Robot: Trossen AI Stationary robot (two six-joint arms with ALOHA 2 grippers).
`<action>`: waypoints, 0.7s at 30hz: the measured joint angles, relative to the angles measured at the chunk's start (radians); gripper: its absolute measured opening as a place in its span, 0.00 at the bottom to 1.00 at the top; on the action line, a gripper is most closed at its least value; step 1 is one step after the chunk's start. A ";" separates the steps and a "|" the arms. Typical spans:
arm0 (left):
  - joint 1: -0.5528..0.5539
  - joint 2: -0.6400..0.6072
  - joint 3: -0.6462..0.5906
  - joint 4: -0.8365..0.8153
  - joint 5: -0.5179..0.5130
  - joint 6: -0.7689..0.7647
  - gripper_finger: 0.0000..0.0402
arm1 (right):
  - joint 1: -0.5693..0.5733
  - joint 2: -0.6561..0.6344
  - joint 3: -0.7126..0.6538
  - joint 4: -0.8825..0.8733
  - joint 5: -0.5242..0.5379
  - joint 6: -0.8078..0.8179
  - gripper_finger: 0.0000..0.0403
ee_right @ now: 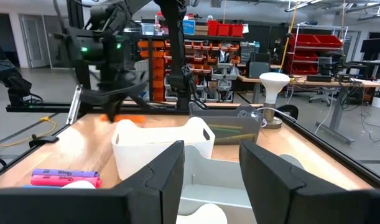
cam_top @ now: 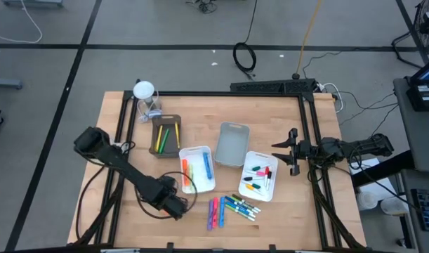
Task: Pick & Place Markers
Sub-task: Put the orange highlighter into the left white bin
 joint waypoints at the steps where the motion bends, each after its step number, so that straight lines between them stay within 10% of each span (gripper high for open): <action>1: -0.003 -0.014 -0.001 -0.034 -0.003 -0.010 0.15 | 0.000 0.000 0.000 0.001 0.000 0.000 0.35; 21: 0.219 -0.152 0.062 -0.047 -0.206 0.242 0.15 | 0.000 0.000 0.000 0.000 0.000 0.000 0.35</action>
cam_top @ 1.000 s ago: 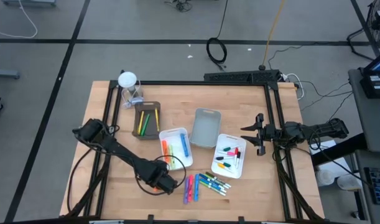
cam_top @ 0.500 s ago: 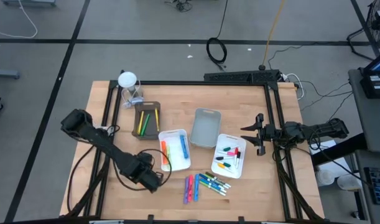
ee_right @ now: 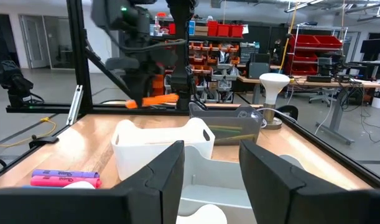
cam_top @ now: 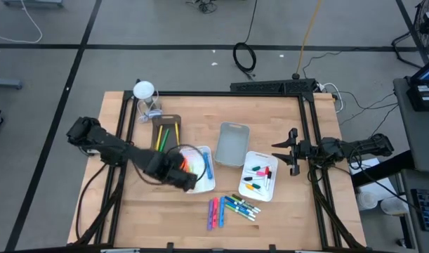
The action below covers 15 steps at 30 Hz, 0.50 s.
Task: Pick & Place Markers
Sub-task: Put the orange highlighter into the left white bin
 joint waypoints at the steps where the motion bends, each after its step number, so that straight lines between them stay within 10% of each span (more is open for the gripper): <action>1: 0.020 0.001 0.000 0.009 -0.014 0.035 0.15 | 0.000 0.000 0.000 0.000 0.000 0.000 0.35; 15: 0.152 0.009 0.000 0.169 -0.136 0.362 0.33 | 0.000 0.000 0.000 0.000 0.000 0.000 0.35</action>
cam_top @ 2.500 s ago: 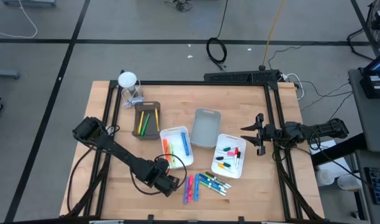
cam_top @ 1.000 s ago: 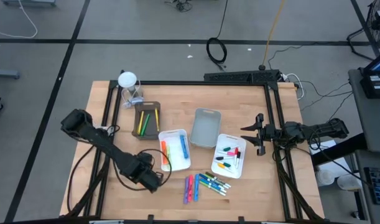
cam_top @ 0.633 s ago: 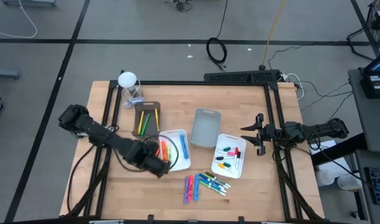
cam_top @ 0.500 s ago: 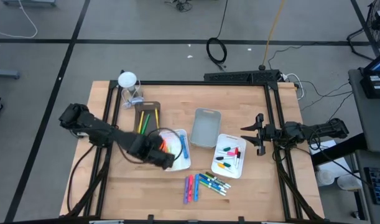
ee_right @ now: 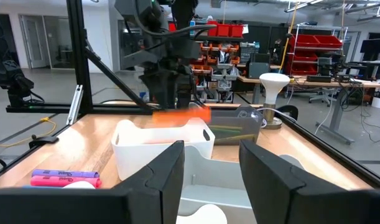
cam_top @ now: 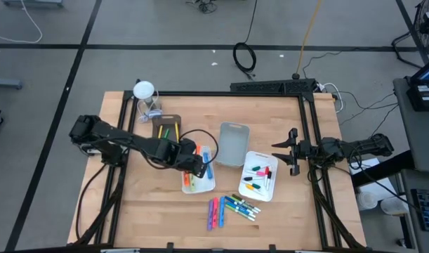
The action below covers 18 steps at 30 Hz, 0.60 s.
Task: Pick & Place Markers
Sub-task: Put the orange highlighter into the left white bin, then put the bottom green dry erase marker into the gray bin
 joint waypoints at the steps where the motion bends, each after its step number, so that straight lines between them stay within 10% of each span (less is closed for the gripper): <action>1: 0.000 0.000 0.000 0.000 0.000 0.009 0.36 | 0.000 0.000 0.000 0.000 0.000 0.000 0.35; 18: -0.034 0.000 0.000 0.110 -0.091 0.336 0.50 | 0.000 0.000 0.000 0.000 0.000 0.000 0.35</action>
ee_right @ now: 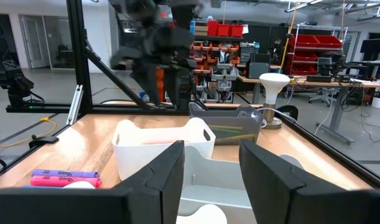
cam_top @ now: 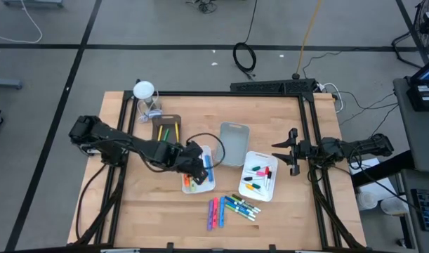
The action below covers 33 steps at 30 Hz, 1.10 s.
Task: Pick & Place Markers
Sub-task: Put the bottom green dry erase marker into the gray bin
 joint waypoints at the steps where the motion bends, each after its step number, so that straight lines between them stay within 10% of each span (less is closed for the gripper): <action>1: -0.011 0.000 0.000 0.040 -0.018 0.048 0.49 | 0.000 0.000 0.000 0.000 0.000 0.000 0.35; 14: -0.079 -0.099 -0.040 0.175 -0.216 0.499 0.38 | 0.000 0.000 0.000 0.000 0.000 0.000 0.35; 23: -0.081 -0.483 -0.416 0.399 -0.254 0.588 0.33 | 0.000 0.000 0.000 0.000 0.000 0.000 0.35; 33: 0.016 -1.002 -0.831 0.818 0.073 0.960 0.28 | 0.000 0.000 0.000 0.044 -0.003 0.029 0.35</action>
